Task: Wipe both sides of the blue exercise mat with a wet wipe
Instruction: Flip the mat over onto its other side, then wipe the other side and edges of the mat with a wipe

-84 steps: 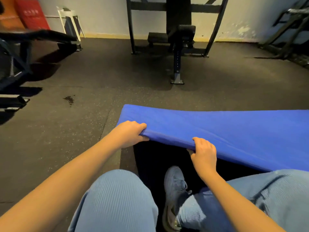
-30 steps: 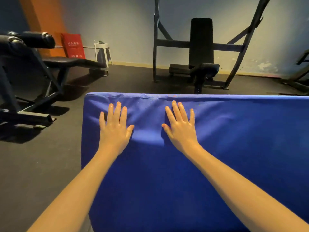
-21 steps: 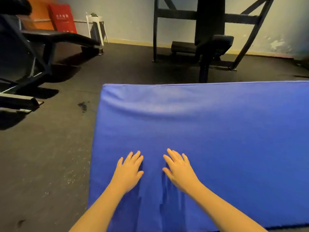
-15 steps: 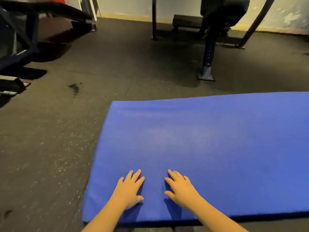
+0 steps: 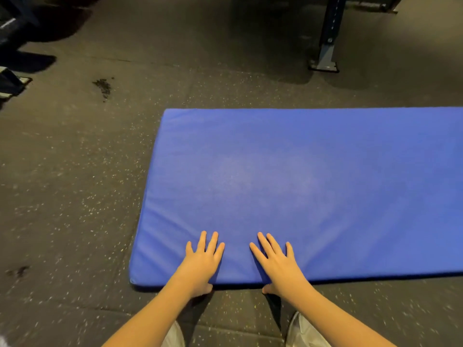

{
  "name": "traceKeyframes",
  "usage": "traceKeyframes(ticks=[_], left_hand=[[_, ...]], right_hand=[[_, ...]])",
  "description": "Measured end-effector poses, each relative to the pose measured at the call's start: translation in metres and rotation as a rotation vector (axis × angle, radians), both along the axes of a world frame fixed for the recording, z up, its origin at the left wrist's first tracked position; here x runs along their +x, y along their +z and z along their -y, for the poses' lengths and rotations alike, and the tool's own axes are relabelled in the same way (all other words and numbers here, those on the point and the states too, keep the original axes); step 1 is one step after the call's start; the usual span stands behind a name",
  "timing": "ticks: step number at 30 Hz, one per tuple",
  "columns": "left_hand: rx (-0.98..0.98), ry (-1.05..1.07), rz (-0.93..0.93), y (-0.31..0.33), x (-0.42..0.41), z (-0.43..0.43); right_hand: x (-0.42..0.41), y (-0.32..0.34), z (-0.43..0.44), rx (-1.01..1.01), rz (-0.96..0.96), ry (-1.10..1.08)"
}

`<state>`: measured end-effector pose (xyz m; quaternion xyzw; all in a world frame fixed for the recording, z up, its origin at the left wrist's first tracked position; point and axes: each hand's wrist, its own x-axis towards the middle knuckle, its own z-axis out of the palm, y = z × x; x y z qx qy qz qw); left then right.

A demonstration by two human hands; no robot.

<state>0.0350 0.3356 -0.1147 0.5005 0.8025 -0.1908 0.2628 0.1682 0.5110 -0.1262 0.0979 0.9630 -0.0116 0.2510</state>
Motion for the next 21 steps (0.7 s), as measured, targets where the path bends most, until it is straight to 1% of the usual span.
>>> traceKeyframes(ticks=[2, 4, 6, 7, 9, 11, 13, 15, 16, 18, 19, 20, 21], left_hand=[[-0.014, -0.048, 0.018, 0.004, -0.003, 0.000], [-0.016, -0.089, 0.009, 0.010, -0.009, 0.004], [0.012, -0.108, -0.018, 0.016, -0.017, 0.010], [0.053, -0.122, -0.032, 0.019, -0.021, 0.015], [0.209, -0.164, -0.035, 0.024, -0.029, 0.028], [0.281, -0.185, -0.021, 0.024, -0.031, 0.049], [0.336, -0.183, -0.062, 0.020, -0.028, 0.072], [0.283, -0.170, -0.069, 0.014, -0.027, 0.090], [0.237, -0.127, -0.048, 0.012, -0.027, 0.096], [0.222, -0.051, -0.068, 0.012, -0.028, 0.104], [0.212, 0.021, -0.045, 0.014, -0.028, 0.106], [0.199, 0.082, -0.027, 0.014, -0.027, 0.108], [0.146, 0.109, -0.032, 0.014, -0.024, 0.110]], right_hand=[[0.005, -0.006, -0.002, 0.018, 0.011, -0.039], [0.008, -0.013, -0.004, -0.013, -0.047, -0.071], [0.008, -0.013, -0.003, -0.024, -0.090, -0.047], [0.006, -0.008, -0.001, -0.030, -0.119, -0.014], [0.002, 0.003, 0.004, -0.038, -0.135, 0.046], [-0.002, 0.017, 0.013, -0.032, -0.149, 0.161], [-0.005, 0.023, 0.025, 0.012, -0.158, 0.314], [-0.009, 0.023, 0.038, 0.029, -0.107, 0.380], [-0.013, 0.022, 0.045, 0.022, -0.071, 0.382], [-0.022, 0.026, 0.060, 0.025, 0.004, 0.396], [-0.025, 0.028, 0.067, 0.004, 0.041, 0.389], [-0.026, 0.027, 0.072, -0.034, 0.012, 0.328], [-0.028, 0.024, 0.075, -0.054, -0.001, 0.239]])
